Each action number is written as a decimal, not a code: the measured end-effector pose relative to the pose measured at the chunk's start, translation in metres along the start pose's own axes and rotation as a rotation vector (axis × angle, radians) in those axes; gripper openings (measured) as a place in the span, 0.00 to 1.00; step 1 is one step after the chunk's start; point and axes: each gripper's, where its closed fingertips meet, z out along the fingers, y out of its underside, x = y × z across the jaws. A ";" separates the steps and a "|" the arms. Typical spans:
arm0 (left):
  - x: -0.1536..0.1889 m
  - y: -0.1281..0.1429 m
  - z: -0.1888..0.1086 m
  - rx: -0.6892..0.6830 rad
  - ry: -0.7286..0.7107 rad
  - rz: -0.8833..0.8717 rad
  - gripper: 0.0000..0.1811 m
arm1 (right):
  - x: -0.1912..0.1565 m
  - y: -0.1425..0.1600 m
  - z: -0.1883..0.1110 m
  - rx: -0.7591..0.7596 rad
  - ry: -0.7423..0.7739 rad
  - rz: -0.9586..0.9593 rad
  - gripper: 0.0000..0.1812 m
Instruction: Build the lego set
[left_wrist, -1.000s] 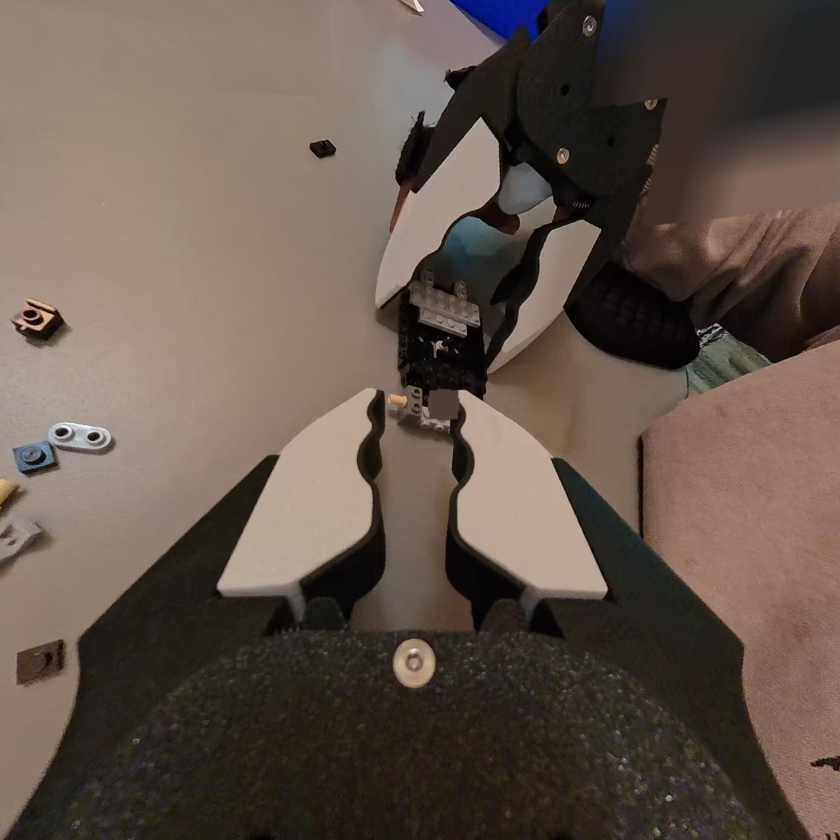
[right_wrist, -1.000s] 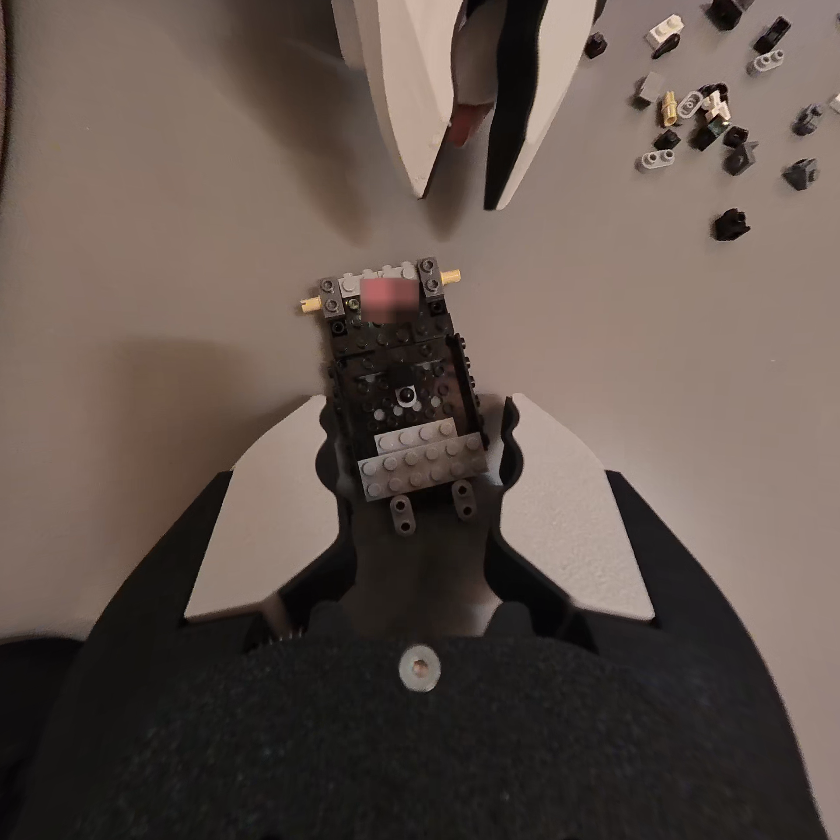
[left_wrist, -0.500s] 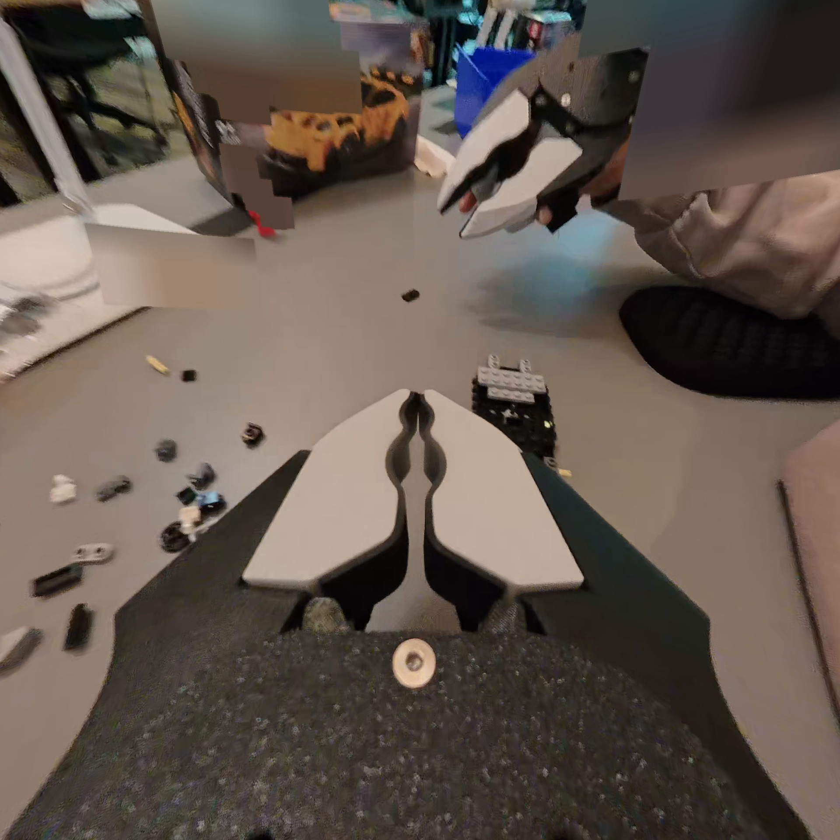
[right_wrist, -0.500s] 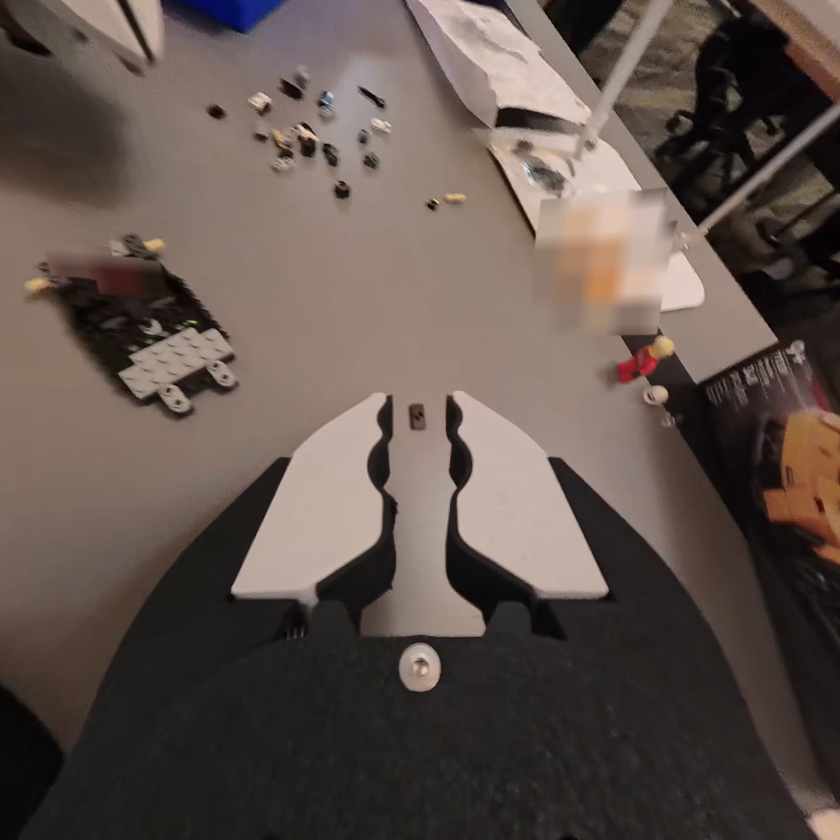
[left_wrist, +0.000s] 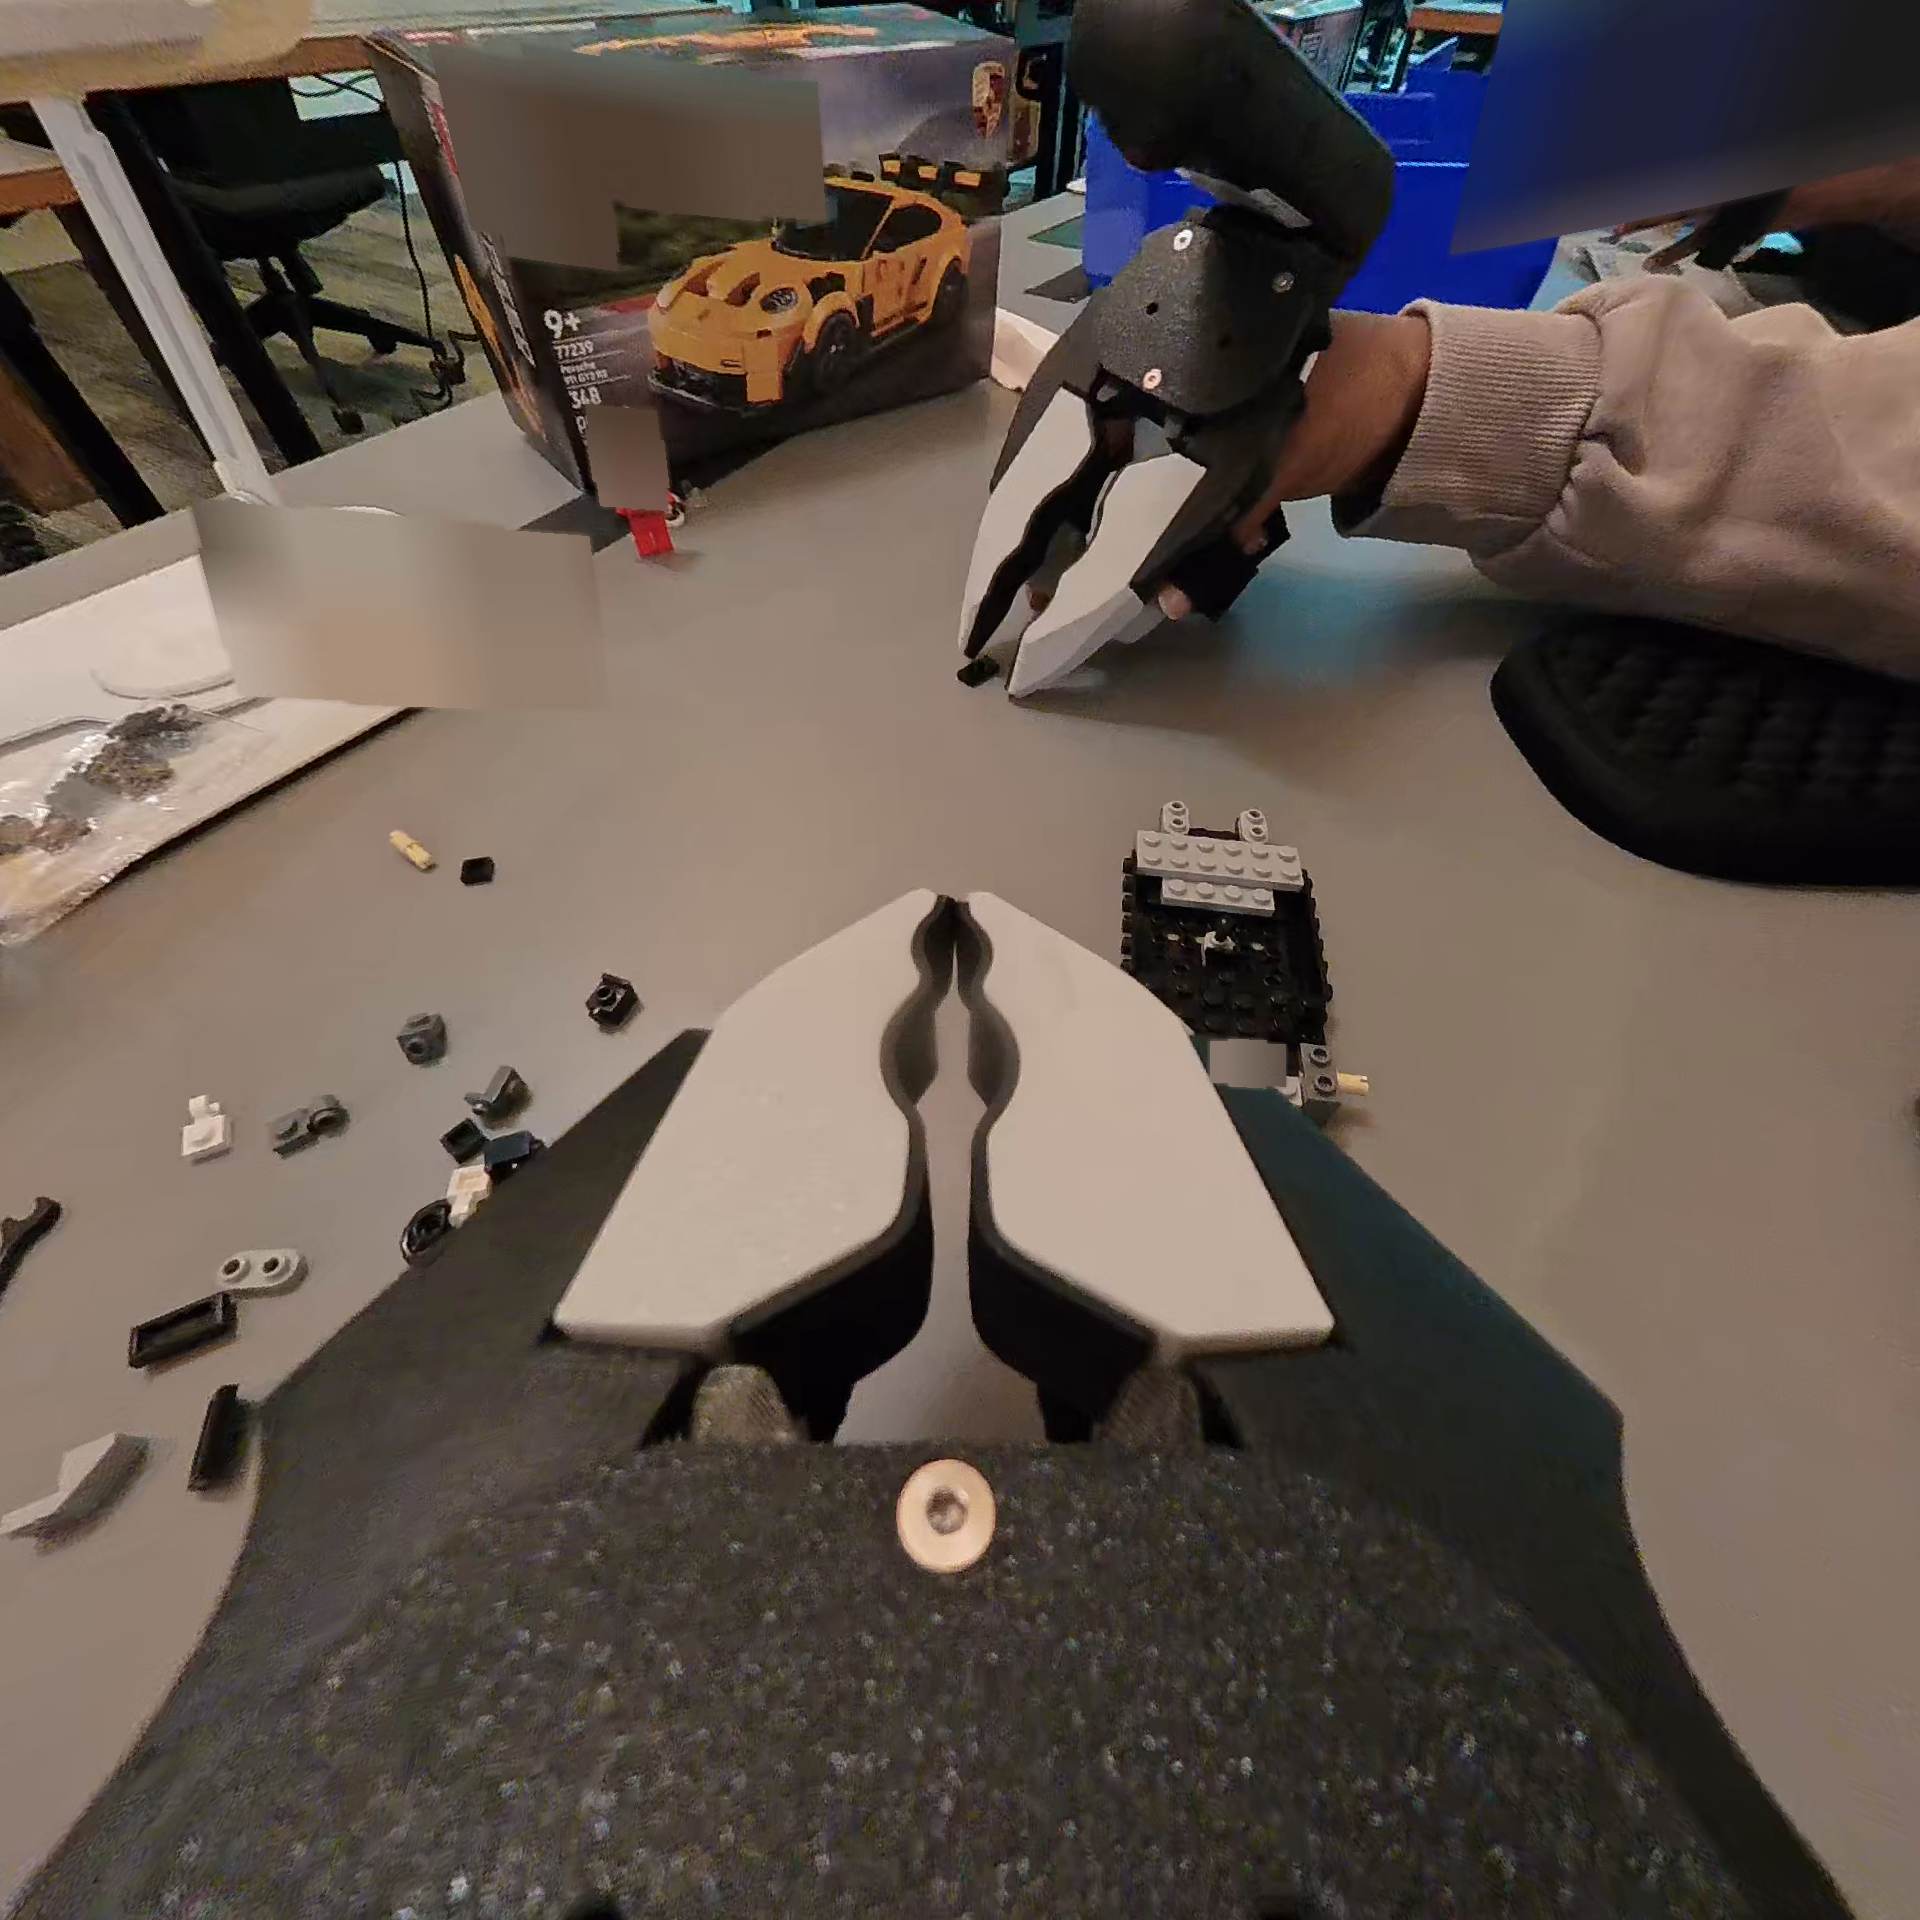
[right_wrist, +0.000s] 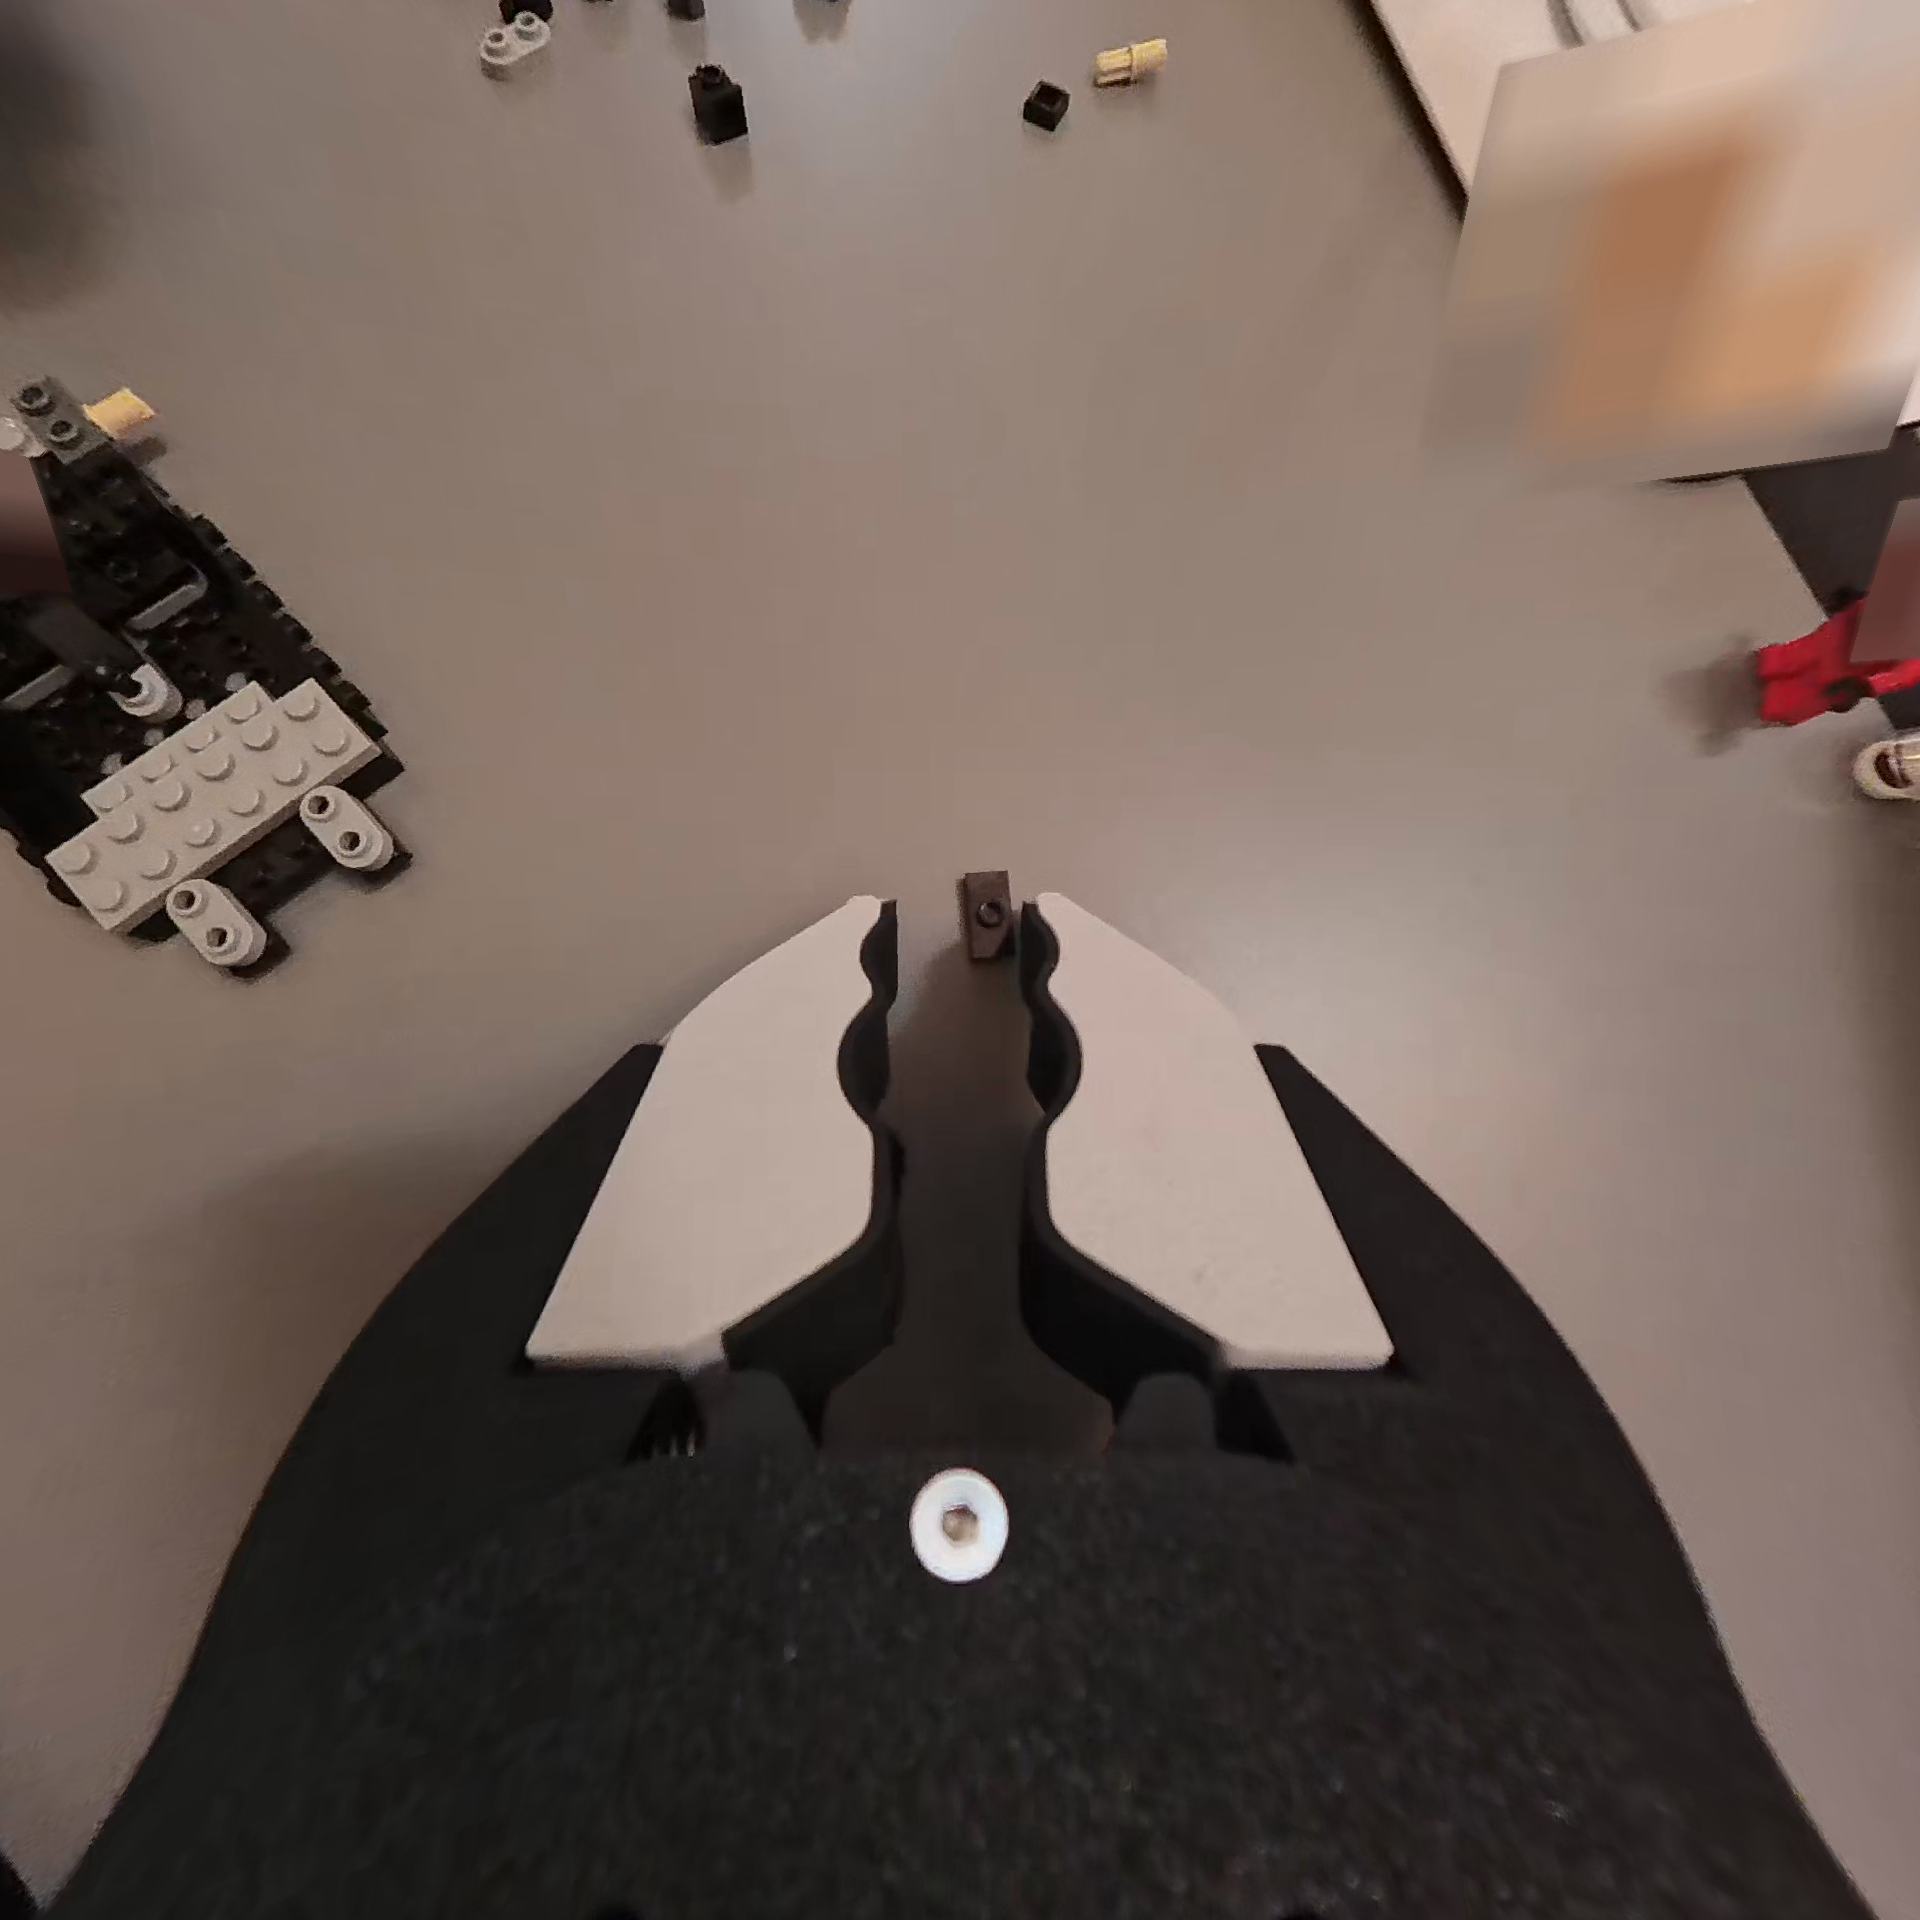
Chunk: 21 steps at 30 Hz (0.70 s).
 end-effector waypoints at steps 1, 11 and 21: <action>0.001 0.000 0.000 0.000 0.007 -0.006 0.00 | 0.000 -0.001 0.000 0.002 -0.003 0.001 0.12; 0.005 0.003 0.003 -0.017 0.041 -0.056 0.00 | -0.001 -0.001 0.004 -0.050 -0.093 0.029 0.06; 0.007 0.003 0.002 -0.022 0.031 -0.038 0.00 | -0.002 -0.001 0.004 -0.054 -0.091 0.012 0.04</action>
